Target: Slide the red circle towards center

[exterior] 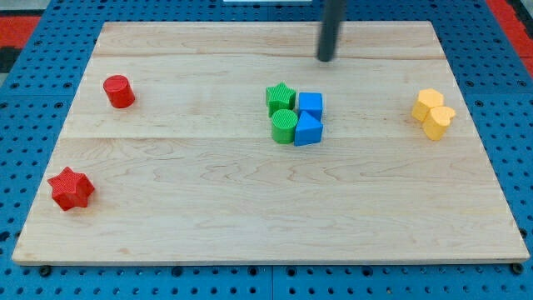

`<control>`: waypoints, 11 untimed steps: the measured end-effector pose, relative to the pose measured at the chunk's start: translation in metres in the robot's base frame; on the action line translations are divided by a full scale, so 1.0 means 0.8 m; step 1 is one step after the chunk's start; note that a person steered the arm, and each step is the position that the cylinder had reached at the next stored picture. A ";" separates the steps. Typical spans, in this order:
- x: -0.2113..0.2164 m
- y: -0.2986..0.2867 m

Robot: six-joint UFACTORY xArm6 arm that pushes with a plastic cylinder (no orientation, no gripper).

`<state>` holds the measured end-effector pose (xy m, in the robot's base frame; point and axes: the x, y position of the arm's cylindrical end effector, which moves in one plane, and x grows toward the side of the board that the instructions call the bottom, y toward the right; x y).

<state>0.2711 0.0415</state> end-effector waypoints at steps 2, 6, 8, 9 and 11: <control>-0.009 -0.256; 0.114 -0.426; 0.105 -0.338; 0.085 -0.279; 0.096 -0.251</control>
